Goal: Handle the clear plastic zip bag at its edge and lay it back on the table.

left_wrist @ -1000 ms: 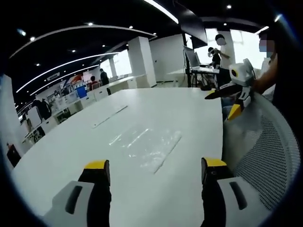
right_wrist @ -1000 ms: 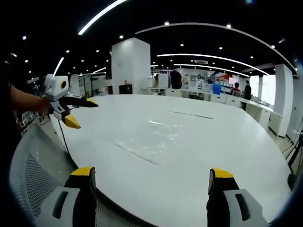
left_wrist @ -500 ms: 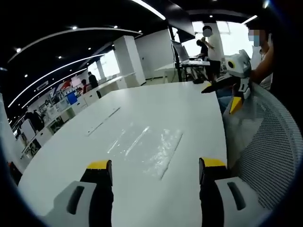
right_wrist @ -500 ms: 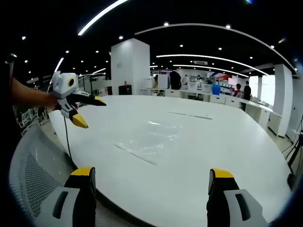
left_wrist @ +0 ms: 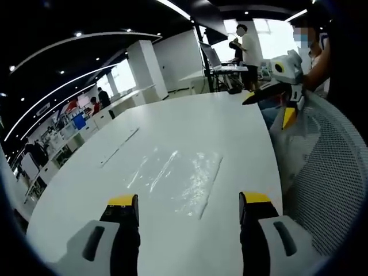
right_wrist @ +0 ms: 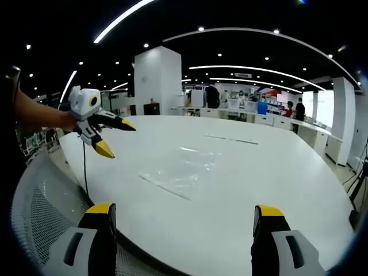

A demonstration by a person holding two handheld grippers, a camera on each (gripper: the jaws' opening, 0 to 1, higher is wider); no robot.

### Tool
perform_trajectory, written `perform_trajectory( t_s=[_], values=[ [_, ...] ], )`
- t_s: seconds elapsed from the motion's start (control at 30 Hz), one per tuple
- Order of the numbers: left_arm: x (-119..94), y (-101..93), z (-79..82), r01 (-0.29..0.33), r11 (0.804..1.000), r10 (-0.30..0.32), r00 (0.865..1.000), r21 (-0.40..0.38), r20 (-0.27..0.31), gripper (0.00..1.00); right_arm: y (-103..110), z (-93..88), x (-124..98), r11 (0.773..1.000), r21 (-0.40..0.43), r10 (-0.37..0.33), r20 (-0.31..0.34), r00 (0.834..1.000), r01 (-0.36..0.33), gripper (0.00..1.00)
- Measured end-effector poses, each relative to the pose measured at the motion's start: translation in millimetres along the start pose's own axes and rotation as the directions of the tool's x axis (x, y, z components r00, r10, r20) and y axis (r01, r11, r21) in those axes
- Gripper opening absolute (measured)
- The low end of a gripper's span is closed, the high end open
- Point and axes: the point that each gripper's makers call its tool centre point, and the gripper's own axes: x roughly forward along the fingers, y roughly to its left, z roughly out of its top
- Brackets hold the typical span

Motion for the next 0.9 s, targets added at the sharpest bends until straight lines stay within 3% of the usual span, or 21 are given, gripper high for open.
perform_trajectory(
  t_s=[0.4,0.63,0.9],
  values=[
    [13.5,-0.3,-11.1,0.052,0.998,-0.05,0.998,0.036,-0.046,0.69,1.6,-2.0,0.0,1.0,-0.002,0.006,-0.014,1.0,-0.006,1.0],
    [18.7,-3.3,-16.2,0.086,0.995,-0.082,0.994,0.053,-0.077,0.64,1.9,-1.7,0.1,1.0,-0.003,0.008,-0.012,1.0,-0.009,0.99],
    [28.7,-7.4,-27.7,0.14,0.983,-0.121,0.981,0.123,-0.154,0.58,2.8,-3.0,0.6,1.0,-0.006,0.014,-0.019,1.0,-0.014,0.97]
  ],
)
